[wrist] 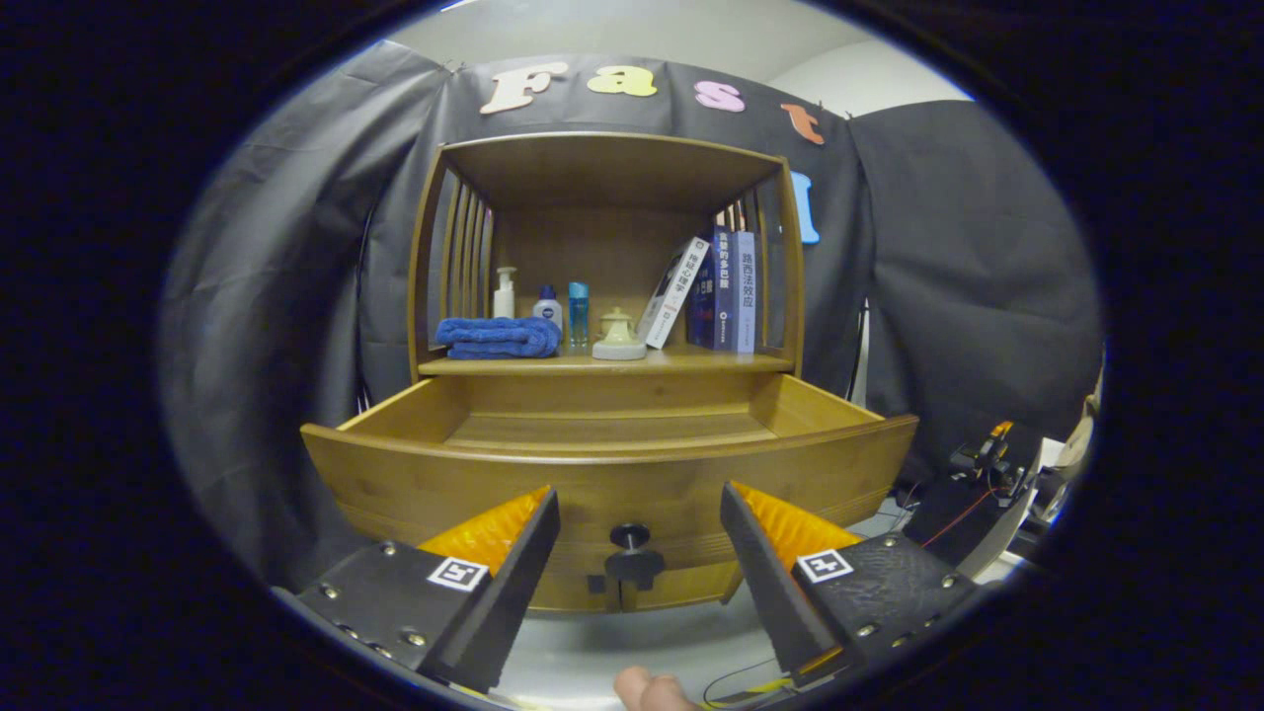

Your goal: Pull open the drawer, take out the items inside it, and place them on the countertop above the cabinet.

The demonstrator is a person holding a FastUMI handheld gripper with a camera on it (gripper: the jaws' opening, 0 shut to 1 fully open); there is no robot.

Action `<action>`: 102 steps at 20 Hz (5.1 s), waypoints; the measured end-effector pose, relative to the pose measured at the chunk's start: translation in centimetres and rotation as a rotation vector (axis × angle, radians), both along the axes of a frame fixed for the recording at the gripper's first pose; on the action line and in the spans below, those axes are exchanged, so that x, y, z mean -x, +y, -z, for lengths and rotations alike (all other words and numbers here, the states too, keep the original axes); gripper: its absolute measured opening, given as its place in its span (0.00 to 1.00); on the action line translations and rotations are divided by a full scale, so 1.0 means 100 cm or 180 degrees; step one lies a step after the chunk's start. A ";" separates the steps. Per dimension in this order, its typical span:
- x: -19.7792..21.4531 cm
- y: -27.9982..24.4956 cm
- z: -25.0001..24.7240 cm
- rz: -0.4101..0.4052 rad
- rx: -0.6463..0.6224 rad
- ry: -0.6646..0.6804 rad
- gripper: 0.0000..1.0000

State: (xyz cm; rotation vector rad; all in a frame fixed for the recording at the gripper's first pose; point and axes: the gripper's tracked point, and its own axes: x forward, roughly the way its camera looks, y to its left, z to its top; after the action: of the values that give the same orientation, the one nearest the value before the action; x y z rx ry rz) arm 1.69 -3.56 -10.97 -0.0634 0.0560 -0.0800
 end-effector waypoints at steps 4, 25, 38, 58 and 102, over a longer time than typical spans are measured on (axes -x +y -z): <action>-0.007 0.002 0.030 -0.0025 -0.0053 0.0185 0.98; -0.070 0.011 0.054 -0.0393 -0.0037 0.0222 0.98; -0.110 0.026 0.052 -0.0318 0.0038 0.0324 0.98; -0.187 0.035 0.044 -0.0326 0.0003 0.0356 0.98; -0.040 0.057 0.005 -0.0505 -0.0053 0.0142 0.98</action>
State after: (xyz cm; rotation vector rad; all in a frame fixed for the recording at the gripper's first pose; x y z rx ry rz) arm 5.67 2.11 -11.50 -0.0527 0.0960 0.0806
